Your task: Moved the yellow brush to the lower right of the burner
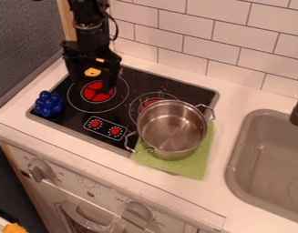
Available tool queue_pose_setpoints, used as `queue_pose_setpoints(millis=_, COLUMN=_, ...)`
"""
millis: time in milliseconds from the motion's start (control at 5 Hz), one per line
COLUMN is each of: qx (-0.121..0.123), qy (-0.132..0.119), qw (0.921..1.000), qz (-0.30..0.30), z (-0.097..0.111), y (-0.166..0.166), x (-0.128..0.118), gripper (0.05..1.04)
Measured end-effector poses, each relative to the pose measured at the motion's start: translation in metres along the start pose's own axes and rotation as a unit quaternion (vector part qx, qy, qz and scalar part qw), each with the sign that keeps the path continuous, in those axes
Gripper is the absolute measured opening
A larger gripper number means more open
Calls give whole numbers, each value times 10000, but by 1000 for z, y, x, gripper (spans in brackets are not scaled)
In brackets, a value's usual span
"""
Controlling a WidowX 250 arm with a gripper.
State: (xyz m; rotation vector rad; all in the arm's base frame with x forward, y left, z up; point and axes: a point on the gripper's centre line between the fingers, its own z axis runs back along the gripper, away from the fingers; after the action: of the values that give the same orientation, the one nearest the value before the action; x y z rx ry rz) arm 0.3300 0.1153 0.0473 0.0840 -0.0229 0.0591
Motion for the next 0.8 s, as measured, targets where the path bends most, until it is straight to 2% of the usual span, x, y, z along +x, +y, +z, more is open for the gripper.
queue_pose_setpoints(millis=400, qx=98, qy=49, qw=9993, qz=371, z=-24, y=33, x=46, gripper=999)
queue_pose_setpoints(millis=600, qx=172, qy=55, qw=9982, qz=579, z=-29, y=52, x=60, gripper=999)
queue_pose_setpoints(millis=800, qx=99, qy=134, qw=9968, qz=776, z=-38, y=61, x=64, gripper=999)
